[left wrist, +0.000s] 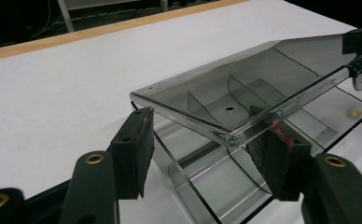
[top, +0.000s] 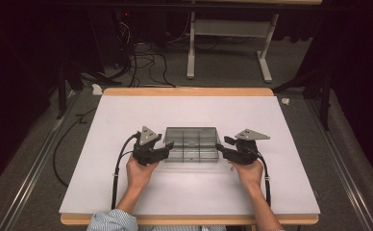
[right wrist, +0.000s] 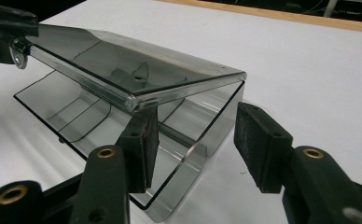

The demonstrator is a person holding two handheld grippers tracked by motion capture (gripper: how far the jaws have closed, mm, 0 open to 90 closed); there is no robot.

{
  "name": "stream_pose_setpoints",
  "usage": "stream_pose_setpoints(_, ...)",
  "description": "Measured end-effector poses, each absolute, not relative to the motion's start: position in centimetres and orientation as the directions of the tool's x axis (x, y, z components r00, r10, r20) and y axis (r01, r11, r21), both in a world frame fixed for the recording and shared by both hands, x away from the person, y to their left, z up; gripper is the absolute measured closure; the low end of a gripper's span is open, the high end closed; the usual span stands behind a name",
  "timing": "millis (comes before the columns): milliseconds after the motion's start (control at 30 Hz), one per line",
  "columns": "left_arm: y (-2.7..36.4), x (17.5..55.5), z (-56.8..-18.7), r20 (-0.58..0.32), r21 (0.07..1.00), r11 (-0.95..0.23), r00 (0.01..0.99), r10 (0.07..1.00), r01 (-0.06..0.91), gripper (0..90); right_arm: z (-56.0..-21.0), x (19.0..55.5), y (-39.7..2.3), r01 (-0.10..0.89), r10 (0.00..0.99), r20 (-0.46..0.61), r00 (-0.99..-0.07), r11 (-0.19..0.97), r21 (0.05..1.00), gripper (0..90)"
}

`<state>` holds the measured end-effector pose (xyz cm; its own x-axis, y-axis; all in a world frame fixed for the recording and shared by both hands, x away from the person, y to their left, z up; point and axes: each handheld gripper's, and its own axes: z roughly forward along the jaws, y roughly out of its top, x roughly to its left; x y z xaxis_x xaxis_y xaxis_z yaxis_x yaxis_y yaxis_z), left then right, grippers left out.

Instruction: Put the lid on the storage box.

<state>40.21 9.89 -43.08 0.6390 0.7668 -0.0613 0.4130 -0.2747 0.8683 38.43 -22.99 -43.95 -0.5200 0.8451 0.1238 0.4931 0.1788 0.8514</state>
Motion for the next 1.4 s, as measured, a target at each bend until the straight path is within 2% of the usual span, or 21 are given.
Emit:
stream_pose_setpoints(400,9.5,40.9,-42.5,-0.047,0.867,-0.291,0.648,0.76,0.405,42.8,-43.4,39.2,-22.9,0.497,0.844,0.121,-0.523,0.186,0.848,50.6)
stream_pose_setpoints(800,9.6,41.6,-42.5,-0.087,0.877,-0.252,0.65,0.755,0.41,43.7,-42.7,40.0,-23.0,0.492,0.84,0.119,-0.529,0.19,0.85,50.6)
stream_pose_setpoints(1033,9.3,42.1,-41.9,-0.071,0.877,-0.266,0.657,0.751,0.399,44.0,-42.7,40.5,-22.8,0.493,0.838,0.131,-0.529,0.178,0.852,50.7)
stream_pose_setpoints(1400,9.3,42.9,-42.3,-0.102,0.874,-0.244,0.651,0.752,0.419,45.9,-42.6,41.2,-23.1,0.505,0.828,0.156,-0.539,0.169,0.846,51.1)
